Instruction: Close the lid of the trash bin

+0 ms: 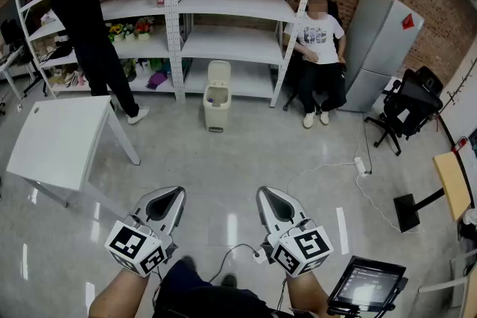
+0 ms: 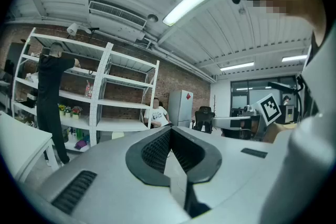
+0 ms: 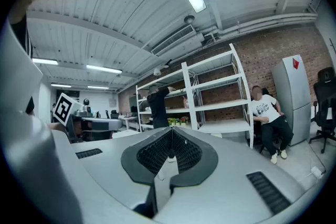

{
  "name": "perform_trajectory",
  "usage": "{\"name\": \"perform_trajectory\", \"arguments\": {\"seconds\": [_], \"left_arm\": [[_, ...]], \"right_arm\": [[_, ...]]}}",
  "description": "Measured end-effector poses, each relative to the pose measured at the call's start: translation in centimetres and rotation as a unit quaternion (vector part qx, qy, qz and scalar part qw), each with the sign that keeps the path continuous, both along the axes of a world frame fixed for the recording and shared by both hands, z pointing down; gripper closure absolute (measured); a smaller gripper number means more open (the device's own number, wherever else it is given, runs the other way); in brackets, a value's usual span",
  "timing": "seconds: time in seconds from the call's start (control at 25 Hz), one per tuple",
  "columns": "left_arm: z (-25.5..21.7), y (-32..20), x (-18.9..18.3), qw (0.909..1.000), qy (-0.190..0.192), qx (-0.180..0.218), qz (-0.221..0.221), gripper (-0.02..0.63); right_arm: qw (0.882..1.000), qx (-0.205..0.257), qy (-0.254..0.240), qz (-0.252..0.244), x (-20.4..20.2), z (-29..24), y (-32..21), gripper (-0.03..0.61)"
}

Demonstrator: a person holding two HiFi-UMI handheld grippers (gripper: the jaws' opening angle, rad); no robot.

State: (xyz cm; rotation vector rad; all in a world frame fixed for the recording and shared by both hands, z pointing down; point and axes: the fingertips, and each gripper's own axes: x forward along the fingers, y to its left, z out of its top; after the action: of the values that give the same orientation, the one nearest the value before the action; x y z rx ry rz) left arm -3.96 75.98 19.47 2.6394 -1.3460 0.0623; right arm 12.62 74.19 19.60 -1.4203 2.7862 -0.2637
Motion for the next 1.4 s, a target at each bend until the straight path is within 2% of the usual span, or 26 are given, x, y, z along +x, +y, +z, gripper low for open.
{"name": "perform_trajectory", "arguments": {"seconds": [0.24, 0.4, 0.56, 0.76, 0.96, 1.16, 1.4], "left_arm": [[1.2, -6.9, -2.8, 0.9998, 0.013, 0.011, 0.005, 0.623], [1.4, -12.9, -5.3, 0.9995, 0.015, 0.024, 0.017, 0.623], [2.0, -18.5, -8.0, 0.9988, 0.033, 0.013, 0.032, 0.623], [2.5, -24.4, -10.3, 0.9983, 0.050, 0.009, 0.027, 0.623], [4.2, -30.1, -8.9, 0.9985, 0.042, 0.005, 0.034, 0.623], [4.6, -38.3, -7.1, 0.9991, 0.033, 0.011, 0.025, 0.623], [3.9, -48.1, -3.8, 0.9999, 0.012, 0.002, 0.011, 0.623]], "right_arm": [[1.000, -0.002, 0.025, 0.000, -2.9, 1.0, -6.5, 0.572], [0.999, -0.001, 0.033, 0.003, -6.2, 1.3, -12.5, 0.571], [1.000, -0.017, 0.014, 0.018, -8.7, 1.5, -17.7, 0.571], [0.999, -0.028, 0.031, 0.019, -10.8, 1.9, -22.8, 0.571], [0.999, -0.027, 0.033, 0.017, -10.3, 2.8, -28.9, 0.571], [1.000, -0.006, 0.029, -0.003, -9.5, 3.6, -37.4, 0.571], [1.000, 0.003, 0.008, -0.025, -6.1, 2.6, -48.0, 0.571]]}}
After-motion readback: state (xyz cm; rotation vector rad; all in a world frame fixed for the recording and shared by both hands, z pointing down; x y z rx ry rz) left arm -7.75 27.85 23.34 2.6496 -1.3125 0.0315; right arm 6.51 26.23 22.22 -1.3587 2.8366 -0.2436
